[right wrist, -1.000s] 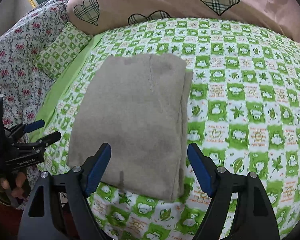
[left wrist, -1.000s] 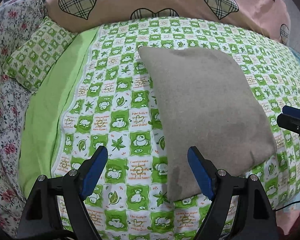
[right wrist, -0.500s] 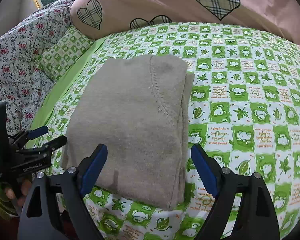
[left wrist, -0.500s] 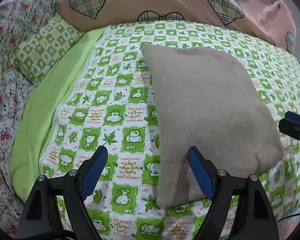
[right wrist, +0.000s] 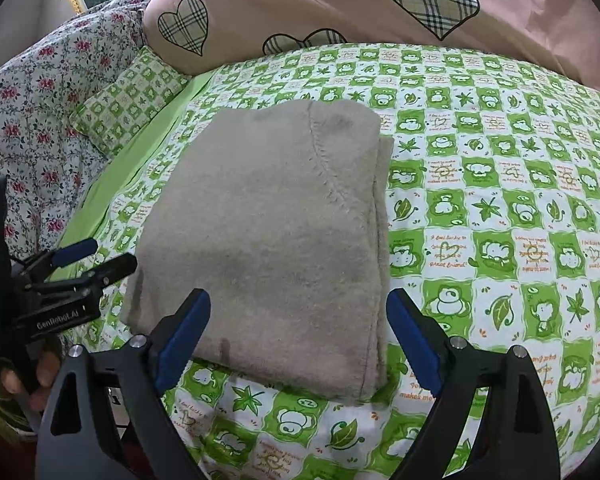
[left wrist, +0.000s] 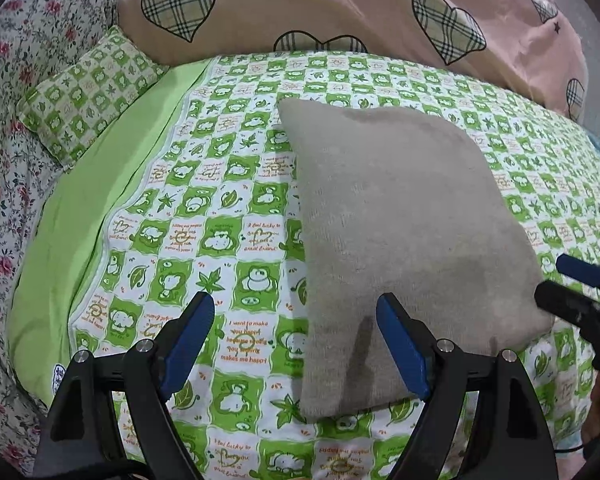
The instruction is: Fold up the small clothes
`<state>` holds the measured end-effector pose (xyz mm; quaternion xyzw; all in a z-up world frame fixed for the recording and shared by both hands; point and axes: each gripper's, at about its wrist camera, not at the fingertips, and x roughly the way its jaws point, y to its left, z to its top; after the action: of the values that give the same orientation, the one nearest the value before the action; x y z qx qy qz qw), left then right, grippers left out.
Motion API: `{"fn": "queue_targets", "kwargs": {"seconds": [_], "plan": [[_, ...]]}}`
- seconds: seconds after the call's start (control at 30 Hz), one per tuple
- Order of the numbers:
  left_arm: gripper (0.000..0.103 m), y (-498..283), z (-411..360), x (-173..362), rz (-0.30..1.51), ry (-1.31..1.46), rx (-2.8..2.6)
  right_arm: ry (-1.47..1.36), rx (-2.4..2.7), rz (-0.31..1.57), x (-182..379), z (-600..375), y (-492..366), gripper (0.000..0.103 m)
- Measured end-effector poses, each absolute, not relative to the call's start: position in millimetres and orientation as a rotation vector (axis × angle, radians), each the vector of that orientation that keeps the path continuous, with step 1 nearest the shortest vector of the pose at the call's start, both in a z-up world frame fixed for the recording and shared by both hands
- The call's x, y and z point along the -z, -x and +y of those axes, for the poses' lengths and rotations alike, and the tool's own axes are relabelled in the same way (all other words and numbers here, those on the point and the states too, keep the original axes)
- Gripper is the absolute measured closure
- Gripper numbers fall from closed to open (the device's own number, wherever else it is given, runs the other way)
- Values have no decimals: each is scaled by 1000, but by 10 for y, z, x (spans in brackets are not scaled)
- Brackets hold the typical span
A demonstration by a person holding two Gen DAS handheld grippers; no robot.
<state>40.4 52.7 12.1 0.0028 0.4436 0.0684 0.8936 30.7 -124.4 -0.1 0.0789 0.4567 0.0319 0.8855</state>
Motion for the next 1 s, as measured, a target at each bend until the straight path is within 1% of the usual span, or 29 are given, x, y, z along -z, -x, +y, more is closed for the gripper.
{"fn": "queue_targets", "kwargs": {"seconds": [0.5, 1.0], "plan": [[19, -650, 570, -282, 874, 40, -84, -192, -46, 947, -36, -1374, -632, 13], [19, -641, 571, -191, 882, 46, -66, -204, -53, 929, -33, -1378, -683, 13]]}}
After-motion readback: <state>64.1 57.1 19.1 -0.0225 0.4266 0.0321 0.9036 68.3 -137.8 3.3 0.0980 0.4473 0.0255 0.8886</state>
